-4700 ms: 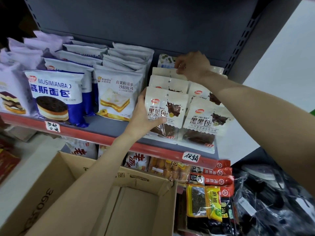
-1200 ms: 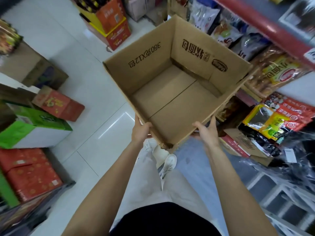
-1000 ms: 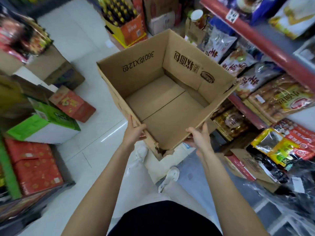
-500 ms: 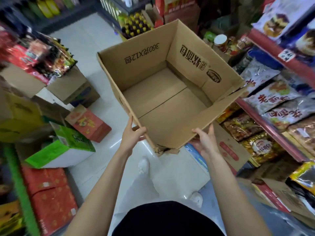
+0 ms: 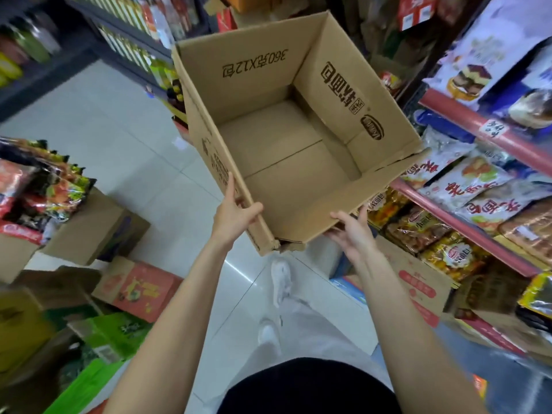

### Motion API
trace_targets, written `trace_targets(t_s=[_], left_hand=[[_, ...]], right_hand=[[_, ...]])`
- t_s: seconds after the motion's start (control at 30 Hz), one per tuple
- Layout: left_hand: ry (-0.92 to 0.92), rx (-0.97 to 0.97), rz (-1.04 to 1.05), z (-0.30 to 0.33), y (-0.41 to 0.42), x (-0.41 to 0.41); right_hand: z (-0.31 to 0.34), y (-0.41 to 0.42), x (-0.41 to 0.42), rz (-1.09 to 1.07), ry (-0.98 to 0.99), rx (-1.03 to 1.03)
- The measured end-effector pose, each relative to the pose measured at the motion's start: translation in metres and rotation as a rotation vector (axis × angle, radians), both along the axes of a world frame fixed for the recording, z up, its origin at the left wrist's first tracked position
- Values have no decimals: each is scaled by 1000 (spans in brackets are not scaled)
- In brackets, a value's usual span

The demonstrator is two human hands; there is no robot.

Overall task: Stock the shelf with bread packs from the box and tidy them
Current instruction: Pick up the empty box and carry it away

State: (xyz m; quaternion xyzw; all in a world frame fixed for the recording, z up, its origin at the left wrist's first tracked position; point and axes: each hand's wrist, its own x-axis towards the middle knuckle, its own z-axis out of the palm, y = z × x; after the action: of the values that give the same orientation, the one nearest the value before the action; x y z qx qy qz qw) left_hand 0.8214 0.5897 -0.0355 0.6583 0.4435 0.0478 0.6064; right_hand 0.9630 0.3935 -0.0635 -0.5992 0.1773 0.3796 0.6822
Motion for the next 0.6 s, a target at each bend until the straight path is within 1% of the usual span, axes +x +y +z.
trace_targets(t_s=[0.13,0.23,0.4,0.47,0.6], left_hand=[[-20,-74,-57,-16,44,55],[6,-103,-12,-21,87,109],[14,-165,-2,-17,141,190],[34,-159,-26,-17,163,217],[74,-171,-84,-19,209,272]], right_hand=[[-5,50,48,-3,-60,-9],[-3,87,91,-19,-75,-18],[5,145,151,-83,-15,-53],[5,166,170,-96,-4,-87],[7,205,210,-187,-2,-124]])
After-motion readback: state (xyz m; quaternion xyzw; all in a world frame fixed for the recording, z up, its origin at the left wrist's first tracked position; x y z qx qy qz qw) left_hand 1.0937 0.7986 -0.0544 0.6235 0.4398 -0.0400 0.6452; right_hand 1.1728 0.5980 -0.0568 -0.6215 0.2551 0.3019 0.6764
